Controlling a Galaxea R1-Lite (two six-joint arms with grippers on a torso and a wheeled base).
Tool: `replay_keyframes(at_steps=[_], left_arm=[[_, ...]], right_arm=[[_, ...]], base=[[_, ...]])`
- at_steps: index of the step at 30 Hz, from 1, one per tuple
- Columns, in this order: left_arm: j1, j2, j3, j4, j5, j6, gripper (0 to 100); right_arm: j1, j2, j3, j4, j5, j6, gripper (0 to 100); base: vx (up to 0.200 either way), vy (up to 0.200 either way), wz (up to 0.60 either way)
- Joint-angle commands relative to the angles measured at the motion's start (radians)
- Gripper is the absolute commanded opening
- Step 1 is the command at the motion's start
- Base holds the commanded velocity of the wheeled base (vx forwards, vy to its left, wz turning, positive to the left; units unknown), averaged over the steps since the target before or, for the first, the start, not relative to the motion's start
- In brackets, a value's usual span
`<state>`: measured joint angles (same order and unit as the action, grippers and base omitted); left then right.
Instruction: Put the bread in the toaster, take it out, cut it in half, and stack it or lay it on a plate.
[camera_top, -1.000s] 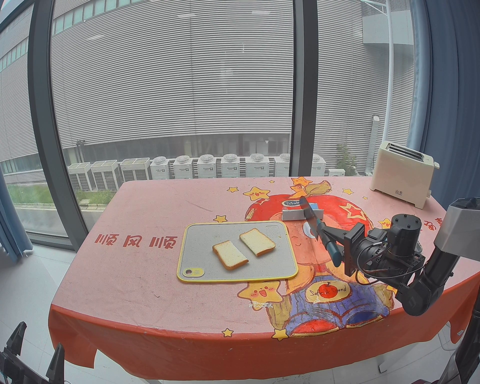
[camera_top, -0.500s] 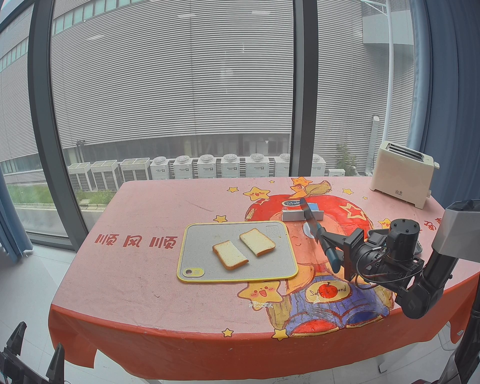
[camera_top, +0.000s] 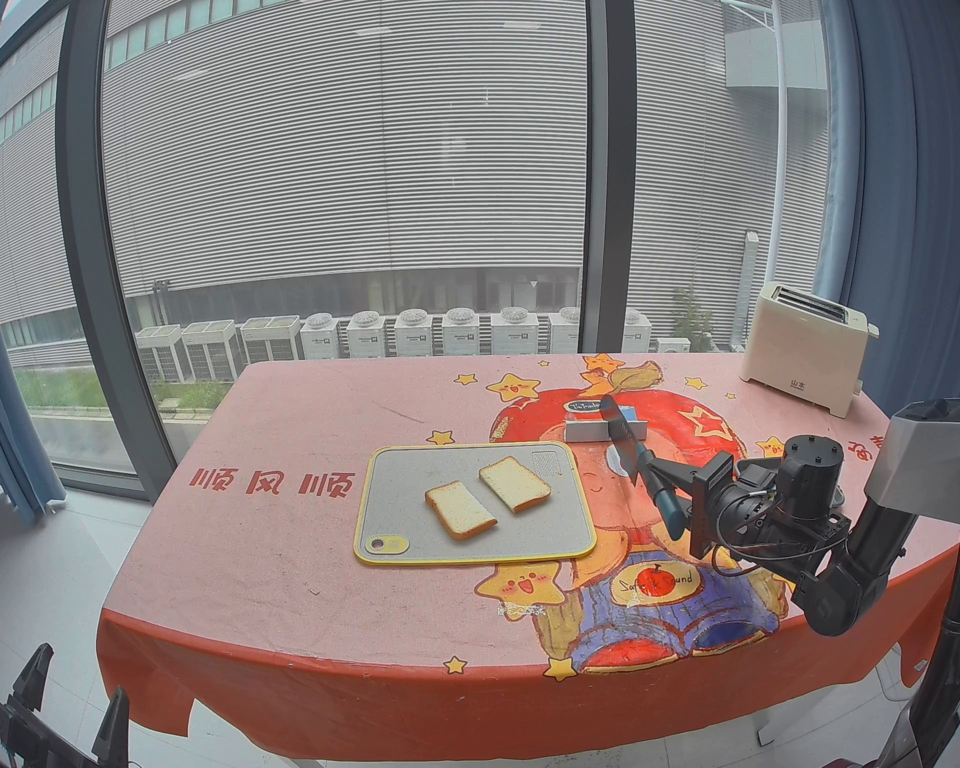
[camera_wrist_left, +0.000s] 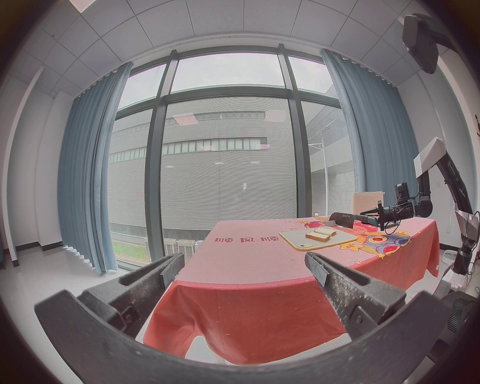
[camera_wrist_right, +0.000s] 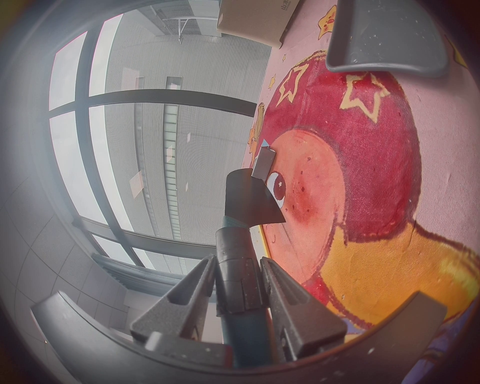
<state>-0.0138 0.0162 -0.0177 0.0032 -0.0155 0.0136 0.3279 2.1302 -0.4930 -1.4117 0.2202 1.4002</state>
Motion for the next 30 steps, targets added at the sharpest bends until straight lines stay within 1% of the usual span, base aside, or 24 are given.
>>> replay_keyframes(at_steps=[1, 2, 4, 12, 22, 26, 27, 28, 29, 30], left_arm=[[0.0, -0.004, 0.015, 0.0, 0.0, 0.0, 100], [0.0, -0.004, 0.015, 0.0, 0.0, 0.0, 100], [0.0, -0.004, 0.015, 0.0, 0.0, 0.0, 100], [0.0, -0.004, 0.015, 0.0, 0.0, 0.0, 100], [0.0, -0.004, 0.015, 0.0, 0.0, 0.0, 100], [0.0, -0.004, 0.015, 0.0, 0.0, 0.0, 100], [0.0, -0.004, 0.015, 0.0, 0.0, 0.0, 100], [0.0, -0.004, 0.015, 0.0, 0.0, 0.0, 100], [0.0, -0.004, 0.015, 0.0, 0.0, 0.0, 100], [0.0, -0.004, 0.015, 0.0, 0.0, 0.0, 100]], right_arm=[[-0.001, 0.008, 0.008, -0.055, 0.002, 0.023, 0], [-0.001, 0.011, 0.008, -0.061, 0.001, 0.039, 100], [-0.001, 0.013, 0.008, -0.062, -0.001, 0.045, 100], [0.0, 0.017, 0.031, -0.062, -0.002, 0.045, 100], [-0.001, -0.019, 0.063, -0.066, -0.005, 0.029, 100], [-0.009, -0.078, 0.099, -0.064, -0.01, -0.013, 100], [-0.009, -0.078, 0.099, -0.064, -0.01, -0.013, 100], [-0.01, -0.095, 0.122, -0.066, -0.013, -0.049, 100], [-0.01, -0.095, 0.122, -0.066, -0.013, -0.049, 100], [-0.01, -0.11, 0.143, -0.067, -0.015, -0.086, 100]], base=[[0.0, 0.0, 0.0], [0.0, 0.0, 0.0], [0.0, 0.0, 0.0], [0.0, 0.0, 0.0], [0.0, 0.0, 0.0], [0.0, 0.0, 0.0], [0.0, 0.0, 0.0], [0.0, 0.0, 0.0], [0.0, 0.0, 0.0], [0.0, 0.0, 0.0]])
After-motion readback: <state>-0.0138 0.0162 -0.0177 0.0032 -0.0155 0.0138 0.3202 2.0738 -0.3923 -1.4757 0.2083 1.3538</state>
